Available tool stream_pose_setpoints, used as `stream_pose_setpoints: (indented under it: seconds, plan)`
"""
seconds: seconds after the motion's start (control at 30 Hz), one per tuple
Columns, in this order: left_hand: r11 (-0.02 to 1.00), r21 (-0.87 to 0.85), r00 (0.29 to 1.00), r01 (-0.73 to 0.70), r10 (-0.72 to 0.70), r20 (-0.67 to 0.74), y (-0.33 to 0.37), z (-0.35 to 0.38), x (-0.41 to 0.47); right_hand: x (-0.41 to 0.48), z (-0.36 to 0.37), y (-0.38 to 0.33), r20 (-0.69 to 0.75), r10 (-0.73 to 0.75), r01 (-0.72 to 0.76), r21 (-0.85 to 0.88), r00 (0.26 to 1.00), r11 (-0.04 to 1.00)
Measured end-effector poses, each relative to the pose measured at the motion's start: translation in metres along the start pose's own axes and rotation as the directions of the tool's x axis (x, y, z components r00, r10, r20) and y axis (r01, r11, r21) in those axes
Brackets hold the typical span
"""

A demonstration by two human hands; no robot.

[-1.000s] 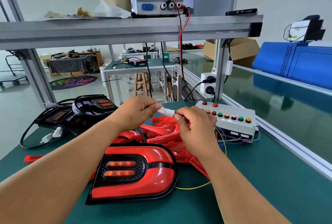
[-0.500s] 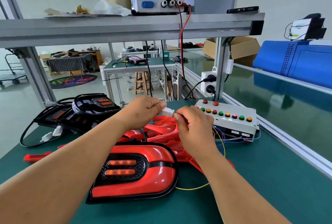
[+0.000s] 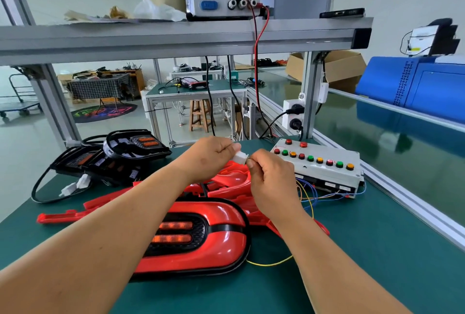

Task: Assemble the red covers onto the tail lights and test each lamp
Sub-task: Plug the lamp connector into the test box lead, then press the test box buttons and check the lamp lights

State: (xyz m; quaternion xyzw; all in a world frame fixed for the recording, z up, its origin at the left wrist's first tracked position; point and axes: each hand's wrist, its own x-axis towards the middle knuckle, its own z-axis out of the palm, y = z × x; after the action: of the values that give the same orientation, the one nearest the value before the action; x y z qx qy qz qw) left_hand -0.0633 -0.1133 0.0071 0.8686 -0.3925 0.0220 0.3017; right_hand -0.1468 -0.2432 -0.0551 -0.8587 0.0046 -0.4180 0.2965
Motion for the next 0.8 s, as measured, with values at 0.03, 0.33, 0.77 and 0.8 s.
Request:
stream_pose_setpoints:
  seconds: [0.03, 0.33, 0.77, 0.8]
  plan:
    - [0.999, 0.043, 1.000, 0.009, -0.010, 0.019, -0.001, -0.001, -0.001, 0.000, 0.002, 0.002, 0.022, 0.007, -0.007, -0.028, 1.000, 1.000]
    - [0.987, -0.100, 0.940, 0.128, -0.153, -0.304, -0.049, -0.038, -0.095, 0.006, 0.007, 0.020, 0.106, 0.334, -0.219, -0.567, 0.937, 0.794]
    - [0.977, 0.103, 0.932, 0.186, -0.208, 0.298, -0.092, -0.033, -0.167, 0.046, -0.001, 0.046, 0.488, 0.512, -0.009, -0.718, 0.706, 0.696]
    - [0.979, 0.094, 0.935, 0.179, -0.199, 0.294, -0.094, -0.033, -0.167, 0.046, 0.000, 0.047, 0.490, 0.520, -0.005, -0.725, 0.700, 0.689]
